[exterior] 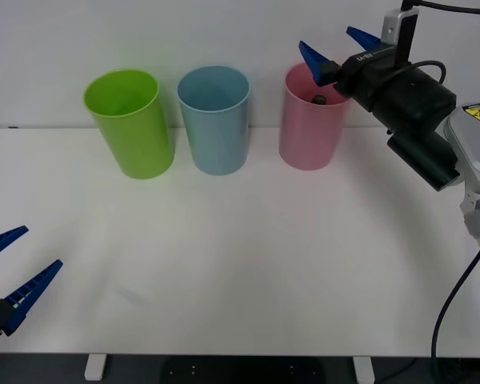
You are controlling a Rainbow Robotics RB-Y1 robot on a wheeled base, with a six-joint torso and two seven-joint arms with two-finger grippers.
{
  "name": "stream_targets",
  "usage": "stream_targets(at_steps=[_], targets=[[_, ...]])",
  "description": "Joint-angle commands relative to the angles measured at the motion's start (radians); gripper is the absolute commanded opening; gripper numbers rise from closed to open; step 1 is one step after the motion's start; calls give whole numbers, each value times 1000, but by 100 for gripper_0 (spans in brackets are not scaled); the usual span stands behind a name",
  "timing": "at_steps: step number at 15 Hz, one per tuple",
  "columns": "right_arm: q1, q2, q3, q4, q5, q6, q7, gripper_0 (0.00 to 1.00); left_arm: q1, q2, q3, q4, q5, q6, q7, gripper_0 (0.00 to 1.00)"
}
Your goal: Grasp the object on the table and drop it into the matching bin: aluminum can to the light blue bin, PET bottle to the pink bin.
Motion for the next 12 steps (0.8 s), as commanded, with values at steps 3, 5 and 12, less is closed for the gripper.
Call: stream_targets(at_steps=[3, 5, 12], targets=[[125, -12, -14, -134, 0, -100, 2, 100, 0, 0, 0, 0, 0, 0, 0, 100], [171, -12, -31, -174, 0, -148, 8, 100, 0, 0, 0, 0, 0, 0, 0, 100], [341, -14, -118, -312, 0, -332, 46, 100, 0, 0, 0, 0, 0, 0, 0, 100]])
